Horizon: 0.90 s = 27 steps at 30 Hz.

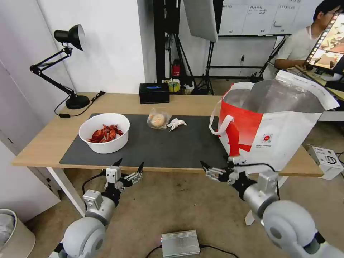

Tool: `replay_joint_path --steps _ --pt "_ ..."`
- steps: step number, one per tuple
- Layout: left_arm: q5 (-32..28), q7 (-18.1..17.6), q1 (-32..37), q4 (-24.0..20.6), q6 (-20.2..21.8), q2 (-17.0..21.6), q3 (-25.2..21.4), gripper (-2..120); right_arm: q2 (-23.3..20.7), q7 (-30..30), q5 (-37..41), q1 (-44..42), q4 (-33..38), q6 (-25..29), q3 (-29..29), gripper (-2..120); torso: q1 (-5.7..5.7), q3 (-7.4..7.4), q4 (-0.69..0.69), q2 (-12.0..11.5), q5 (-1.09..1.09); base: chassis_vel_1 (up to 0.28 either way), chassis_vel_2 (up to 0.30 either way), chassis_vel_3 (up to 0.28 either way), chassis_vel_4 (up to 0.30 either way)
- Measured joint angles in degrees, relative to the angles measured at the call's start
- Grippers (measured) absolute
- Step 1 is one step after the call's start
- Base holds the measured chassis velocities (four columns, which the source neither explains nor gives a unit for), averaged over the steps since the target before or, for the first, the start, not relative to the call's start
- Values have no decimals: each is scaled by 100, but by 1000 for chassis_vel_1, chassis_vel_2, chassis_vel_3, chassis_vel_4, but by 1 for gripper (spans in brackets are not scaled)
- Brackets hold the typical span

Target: Pick up the trash from the table and place it into the takeout bag.

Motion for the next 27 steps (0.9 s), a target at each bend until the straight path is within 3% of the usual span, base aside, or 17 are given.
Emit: replay_joint_path --steps 23,27 --pt "304 -26 282 -116 126 -65 -232 100 243 181 -209 -257 13 -84 -306 100 1 1 0 0 -1 0 0 0 0" --pt "384 -40 228 -83 118 -67 -219 100 261 192 39 -42 13 -97 -477 100 1 1 0 0 0 0 0 0 0"
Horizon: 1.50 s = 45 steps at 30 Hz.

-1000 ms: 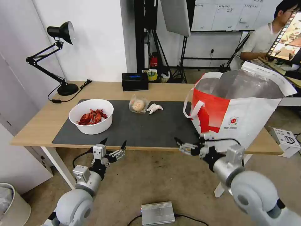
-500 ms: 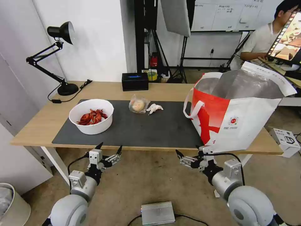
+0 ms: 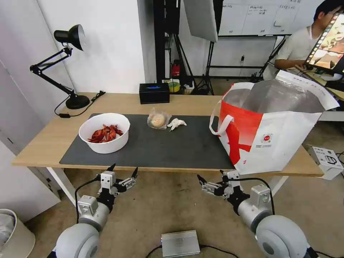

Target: Pick up the trash from the table and place it into the takeout bag.

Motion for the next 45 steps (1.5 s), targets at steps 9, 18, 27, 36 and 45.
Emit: replay_joint_path --steps 9,18,27,36,45 --pt "55 -10 24 -1 -31 -129 -33 100 222 105 994 1192 -658 423 -555 100 0 0 1 -1 0 0 0 0 0" --pt "182 -9 64 98 -124 -357 -16 100 762 861 1680 3298 -2035 447 -1619 100 1 1 2 -1 -1 0 0 0 0" --pt "211 -7 194 162 -263 -375 -178 100 1303 1763 1524 4684 -3303 -71 -2243 100 1 1 1 -1 -1 0 0 0 0" --pt "211 4 167 211 -273 -428 -184 100 2037 2390 1290 5576 -4549 -411 -2524 100 1 0 1 -1 -1 0 0 0 0" --pt "211 17 179 250 -305 -454 -197 100 2588 2872 967 5870 -5318 -527 -2525 100 1 1 1 -1 -1 0 0 0 0"
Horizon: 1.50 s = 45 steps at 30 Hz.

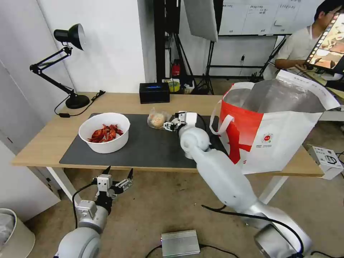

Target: Pick up the trash from the table and place it into the takeout bag.

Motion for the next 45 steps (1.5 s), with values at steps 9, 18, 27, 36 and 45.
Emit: replay_joint_path --steps 9,18,27,36,45 --pt "-8 5 10 0 -34 20 -15 100 302 262 -170 258 -587 -99 87 100 -1 -1 -1 0 0 0 0 0 0" --pt "-13 8 9 6 -50 26 -15 100 490 309 -315 469 -932 -103 117 100 -1 -1 -1 1 1 0 0 0 0" --pt "-5 10 16 26 -92 -5 4 100 566 445 -359 631 -1251 -112 176 100 -1 -1 -1 1 1 0 0 0 0" --pt "43 13 5 54 -140 -48 83 100 565 144 -360 745 -1581 -84 217 100 -1 -1 -1 1 1 0 0 0 0" --pt "52 29 42 69 -227 -46 82 100 563 -236 -458 845 -1810 -79 219 100 -1 -1 0 1 1 0 0 0 0"
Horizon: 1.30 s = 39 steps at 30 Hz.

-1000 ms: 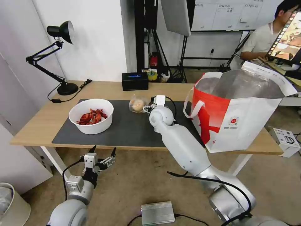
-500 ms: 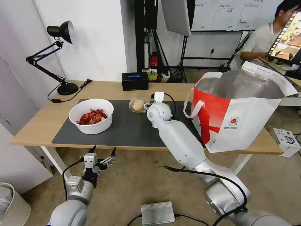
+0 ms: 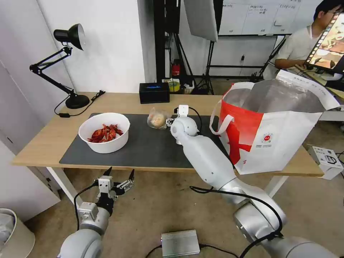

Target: Pick up the trash from the table and place it into the takeout bag.

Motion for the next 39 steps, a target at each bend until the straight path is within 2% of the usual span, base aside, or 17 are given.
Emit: replay_joint_path --steps 5,39 --pt "44 120 8 2 -69 -27 0 100 0 -160 -50 40 -99 12 -10 100 0 0 0 0 0 0 0 0 0" --pt "29 122 -25 -19 -72 -4 43 100 -11 -236 -64 102 -207 -297 -54 100 -1 0 0 0 0 0 0 0 0"
